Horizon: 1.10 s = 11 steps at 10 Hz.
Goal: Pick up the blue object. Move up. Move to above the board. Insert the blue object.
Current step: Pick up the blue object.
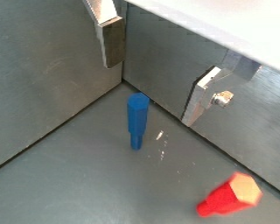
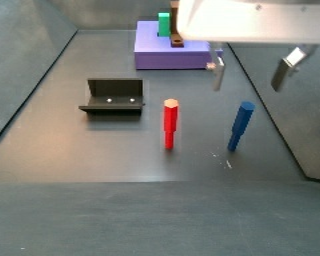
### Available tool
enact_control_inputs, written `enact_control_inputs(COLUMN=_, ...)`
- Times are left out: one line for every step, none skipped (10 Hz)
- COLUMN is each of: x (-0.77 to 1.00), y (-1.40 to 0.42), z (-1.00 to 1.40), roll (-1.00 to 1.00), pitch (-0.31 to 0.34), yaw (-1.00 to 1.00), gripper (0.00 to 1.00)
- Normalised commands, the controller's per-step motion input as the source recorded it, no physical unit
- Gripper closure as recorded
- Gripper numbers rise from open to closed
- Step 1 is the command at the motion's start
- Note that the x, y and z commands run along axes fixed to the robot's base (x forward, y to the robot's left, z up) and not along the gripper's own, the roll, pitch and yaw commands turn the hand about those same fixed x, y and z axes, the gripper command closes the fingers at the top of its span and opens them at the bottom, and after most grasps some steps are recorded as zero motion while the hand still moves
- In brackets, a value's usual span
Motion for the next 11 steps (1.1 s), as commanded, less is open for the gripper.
enact_control_inputs(x=-0.21, y=0.13, z=-0.27, roll=-0.07, pitch=-0.233, yaw=0.0, gripper=0.0)
enact_control_inputs(x=-0.09, y=0.05, z=-0.25, roll=-0.11, pitch=-0.251, yaw=0.0, gripper=0.0)
enact_control_inputs(x=-0.01, y=0.03, z=-0.21, roll=-0.13, pitch=-0.251, yaw=0.01, gripper=0.0)
enact_control_inputs(x=0.0, y=0.0, z=-0.23, roll=-0.13, pitch=-0.247, yaw=0.04, gripper=0.0)
enact_control_inputs(x=0.0, y=0.0, z=-0.28, roll=-0.11, pitch=-0.244, yaw=0.06, gripper=0.0)
enact_control_inputs(x=0.0, y=0.0, z=-0.27, roll=-0.11, pitch=-0.236, yaw=0.06, gripper=0.0)
enact_control_inputs(x=0.0, y=0.0, z=-0.29, roll=-0.1, pitch=-0.227, yaw=0.07, gripper=0.0)
enact_control_inputs(x=0.03, y=0.0, z=-0.29, roll=-0.1, pitch=-0.227, yaw=0.02, gripper=0.0)
enact_control_inputs(x=0.02, y=0.0, z=-0.28, roll=-0.09, pitch=-0.211, yaw=0.0, gripper=0.0)
enact_control_inputs(x=0.0, y=0.0, z=-0.29, roll=-0.08, pitch=-0.21, yaw=0.0, gripper=0.0)
enact_control_inputs(x=0.0, y=0.0, z=-0.3, roll=-0.07, pitch=-0.207, yaw=0.0, gripper=0.0)
